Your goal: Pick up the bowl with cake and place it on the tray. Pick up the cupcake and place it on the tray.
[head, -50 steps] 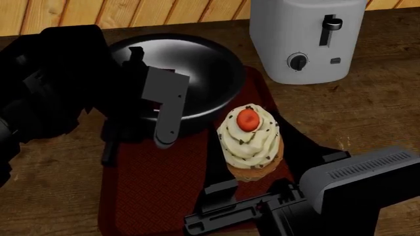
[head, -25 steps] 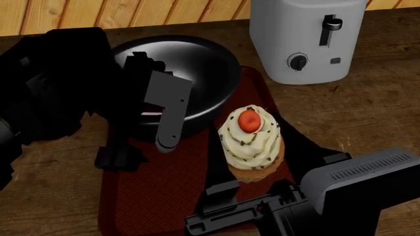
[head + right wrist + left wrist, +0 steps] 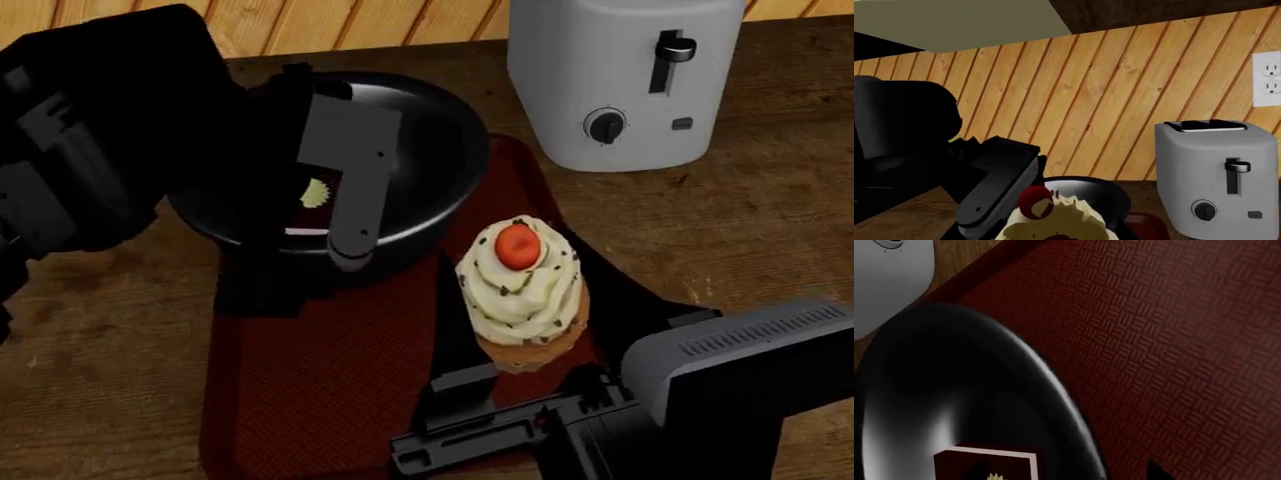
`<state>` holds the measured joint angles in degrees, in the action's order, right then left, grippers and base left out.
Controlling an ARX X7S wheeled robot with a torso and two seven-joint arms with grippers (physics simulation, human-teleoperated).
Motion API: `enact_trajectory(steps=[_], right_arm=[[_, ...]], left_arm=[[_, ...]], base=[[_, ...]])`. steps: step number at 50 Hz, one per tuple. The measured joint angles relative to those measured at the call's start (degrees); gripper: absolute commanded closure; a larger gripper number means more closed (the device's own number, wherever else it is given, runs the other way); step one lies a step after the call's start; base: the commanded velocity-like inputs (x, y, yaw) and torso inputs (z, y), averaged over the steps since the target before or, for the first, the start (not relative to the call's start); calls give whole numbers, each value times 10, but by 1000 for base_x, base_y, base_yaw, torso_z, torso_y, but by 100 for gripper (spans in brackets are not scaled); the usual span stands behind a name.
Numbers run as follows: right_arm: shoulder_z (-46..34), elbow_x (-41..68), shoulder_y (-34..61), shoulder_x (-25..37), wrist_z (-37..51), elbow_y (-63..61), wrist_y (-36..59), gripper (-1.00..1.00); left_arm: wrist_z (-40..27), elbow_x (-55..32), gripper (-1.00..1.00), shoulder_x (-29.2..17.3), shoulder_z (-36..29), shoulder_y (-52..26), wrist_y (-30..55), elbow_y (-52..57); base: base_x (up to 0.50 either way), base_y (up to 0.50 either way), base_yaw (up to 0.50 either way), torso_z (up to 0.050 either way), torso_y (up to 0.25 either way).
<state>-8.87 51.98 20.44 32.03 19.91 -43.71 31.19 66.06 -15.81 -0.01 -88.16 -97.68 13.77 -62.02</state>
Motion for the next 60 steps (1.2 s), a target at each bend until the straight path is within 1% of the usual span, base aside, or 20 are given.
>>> enact_trajectory(steps=[6,16,18,22,30,36,42,53,60], right_arm=[[4,14,10,6,-1,17,9,100],[9,38,40,14,-1,56,31,100],[9,41,45,16,0,61,35,100],[8,47,54,18,3,67,44,100],[0,54,67,19,2,75,56,100],[-4,58,70,19,-5,78,56,100],[-6,60,68,20,-13,79,53,100],[-7,61,59,19,-37,85,38,100],[-11,56,54,12,-61,101,23,100]], left_arm=[[-1,-26,-100,0,4,-6,-11,-4],[-23,-72,-100,0,15,-28,-29,-12],[-29,-81,-100,-6,19,-31,-27,-2],[-47,-106,-100,-33,32,-36,-12,49],[-78,-174,-100,-105,80,-37,10,180],[-113,-228,-100,-162,123,-25,16,285],[-159,-268,-100,-208,158,-6,17,373],[-245,-308,-100,-264,207,30,10,465],[-272,-320,-100,-282,224,43,2,492]], base=[[0,0,0,0,0],[0,0,0,0,0],[0,0,0,0,0],[0,0,0,0,0],[0,0,0,0,0],[0,0,0,0,0],[0,0,0,0,0],[0,0,0,0,0],[0,0,0,0,0]])
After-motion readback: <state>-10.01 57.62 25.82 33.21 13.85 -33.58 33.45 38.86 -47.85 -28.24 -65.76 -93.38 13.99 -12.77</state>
